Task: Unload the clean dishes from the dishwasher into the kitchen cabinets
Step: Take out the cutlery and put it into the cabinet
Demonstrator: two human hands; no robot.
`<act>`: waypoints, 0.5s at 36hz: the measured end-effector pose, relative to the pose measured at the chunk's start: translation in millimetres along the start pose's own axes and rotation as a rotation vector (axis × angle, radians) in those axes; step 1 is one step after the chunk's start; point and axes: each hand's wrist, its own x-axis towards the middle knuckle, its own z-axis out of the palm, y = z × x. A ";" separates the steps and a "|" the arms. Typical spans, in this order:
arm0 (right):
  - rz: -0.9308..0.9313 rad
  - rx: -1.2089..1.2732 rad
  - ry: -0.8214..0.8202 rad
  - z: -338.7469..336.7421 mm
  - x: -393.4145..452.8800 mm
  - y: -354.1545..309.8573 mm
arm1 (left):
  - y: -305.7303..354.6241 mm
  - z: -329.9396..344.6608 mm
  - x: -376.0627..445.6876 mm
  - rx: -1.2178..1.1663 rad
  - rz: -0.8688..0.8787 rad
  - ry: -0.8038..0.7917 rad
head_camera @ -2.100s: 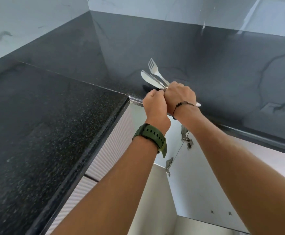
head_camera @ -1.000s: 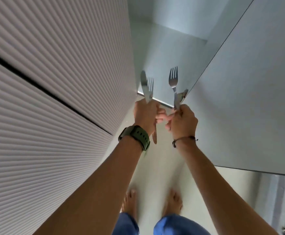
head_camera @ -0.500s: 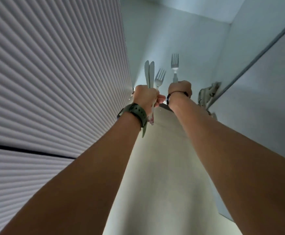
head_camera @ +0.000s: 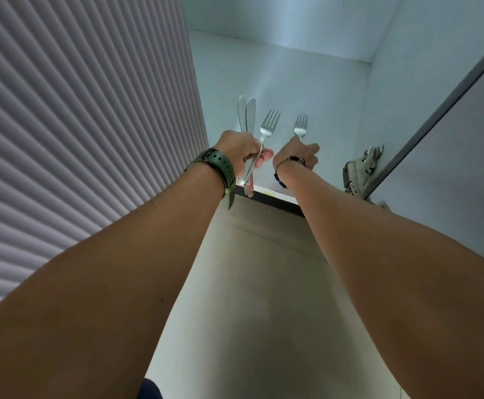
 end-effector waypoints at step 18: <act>0.093 0.421 -0.360 -5.3 -32.1 -39.0 | -6.1 -16.1 0.0 0.025 0.086 0.139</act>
